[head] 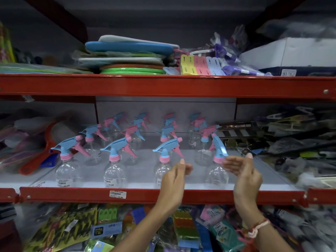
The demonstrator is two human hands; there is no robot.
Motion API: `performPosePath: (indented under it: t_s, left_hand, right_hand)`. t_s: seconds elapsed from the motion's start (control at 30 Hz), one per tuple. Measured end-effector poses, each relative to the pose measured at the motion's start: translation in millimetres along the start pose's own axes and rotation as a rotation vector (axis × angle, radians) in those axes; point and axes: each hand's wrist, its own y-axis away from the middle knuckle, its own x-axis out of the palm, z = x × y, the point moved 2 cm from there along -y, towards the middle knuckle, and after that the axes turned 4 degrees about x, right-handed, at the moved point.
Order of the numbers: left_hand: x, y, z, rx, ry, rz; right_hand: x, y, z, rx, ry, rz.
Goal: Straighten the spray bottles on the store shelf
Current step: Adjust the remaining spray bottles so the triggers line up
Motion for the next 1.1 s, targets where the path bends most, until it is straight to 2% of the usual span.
performPosePath:
  t_s: [0.1,0.27,0.33,0.43,0.93,1.1]
  left_hand:
    - [26.2,-7.1,5.8,-0.157,-0.050,0.129]
    - [52.4,-8.5,2.8,-0.313,-0.107,0.219]
    - [58.7,-13.0,4.6,-0.361,-0.110,0.217]
    - [64.0,-21.6,8.4,-0.370,-0.110,0.192]
    - [71.8,-38.5,7.2,-0.348,-0.002,0.257]
    - [61.5,-22.6,7.5,-0.259,-0.040,0.257]
  right_hand:
    - [-9.0,-33.8,-22.4,0.128,0.098,-0.039]
    - [-1.4,-59.7,-47.3,0.526,0.106,0.398]
    - [-2.3,-56.1,-43.4,0.571,0.142,0.525]
    - [-9.7,-50.2,-37.8,0.570,0.203,0.620]
    - [-34.7,-21.3,-23.1,0.535,0.292,0.590]
    - [-33.9,-1.8,-13.2,0.407,0.452,0.462]
